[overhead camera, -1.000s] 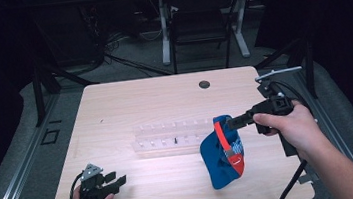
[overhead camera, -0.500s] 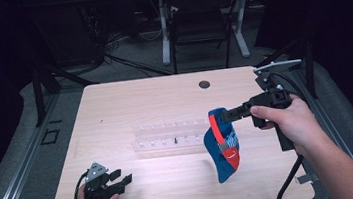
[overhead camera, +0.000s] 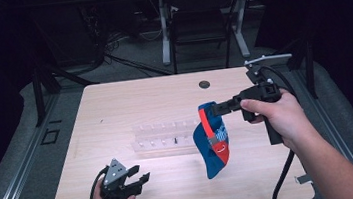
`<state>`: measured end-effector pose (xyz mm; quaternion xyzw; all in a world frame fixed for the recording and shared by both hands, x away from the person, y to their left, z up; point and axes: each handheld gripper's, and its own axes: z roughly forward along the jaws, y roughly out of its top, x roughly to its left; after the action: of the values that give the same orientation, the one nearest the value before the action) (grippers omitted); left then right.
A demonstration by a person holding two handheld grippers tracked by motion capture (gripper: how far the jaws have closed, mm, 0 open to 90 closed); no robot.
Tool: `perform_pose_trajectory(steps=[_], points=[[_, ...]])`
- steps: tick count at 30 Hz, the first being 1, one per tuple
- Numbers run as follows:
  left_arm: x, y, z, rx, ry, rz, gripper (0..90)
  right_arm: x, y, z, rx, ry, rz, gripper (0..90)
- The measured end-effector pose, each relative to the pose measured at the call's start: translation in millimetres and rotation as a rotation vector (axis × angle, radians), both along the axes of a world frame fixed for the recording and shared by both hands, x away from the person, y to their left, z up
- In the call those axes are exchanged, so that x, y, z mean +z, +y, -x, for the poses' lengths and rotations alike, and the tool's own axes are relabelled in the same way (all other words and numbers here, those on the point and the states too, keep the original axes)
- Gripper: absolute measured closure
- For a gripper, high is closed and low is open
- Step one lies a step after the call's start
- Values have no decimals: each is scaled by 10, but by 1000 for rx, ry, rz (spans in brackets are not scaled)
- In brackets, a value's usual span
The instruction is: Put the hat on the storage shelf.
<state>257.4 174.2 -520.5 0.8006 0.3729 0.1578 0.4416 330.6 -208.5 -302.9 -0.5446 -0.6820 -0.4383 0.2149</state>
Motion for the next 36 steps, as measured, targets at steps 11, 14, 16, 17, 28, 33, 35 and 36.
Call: perform_pose_trajectory(steps=[11,14,16,17,28,33,35,36], points=[[146,-446,12,-82,-40,-14,527,37,142,-93,19,-16,-16,900],[182,-542,35,-106,-45,-13,531,35,205,-123,25,-19,-23,900],[205,-599,51,-121,-53,-18,535,35,237,-139,27,-22,-29,900],[217,-632,59,-128,-57,-16,537,39,253,-145,31,-20,-29,900],[255,-926,119,-189,-70,-23,559,59,407,-204,45,-31,-42,900],[262,-1062,157,-220,-93,-48,565,56,434,-238,41,-30,-47,900],[259,-1099,157,-221,-94,-49,570,54,442,-251,42,-31,-51,900],[257,-1117,154,-221,-93,-49,573,56,444,-254,44,-27,-50,900]])
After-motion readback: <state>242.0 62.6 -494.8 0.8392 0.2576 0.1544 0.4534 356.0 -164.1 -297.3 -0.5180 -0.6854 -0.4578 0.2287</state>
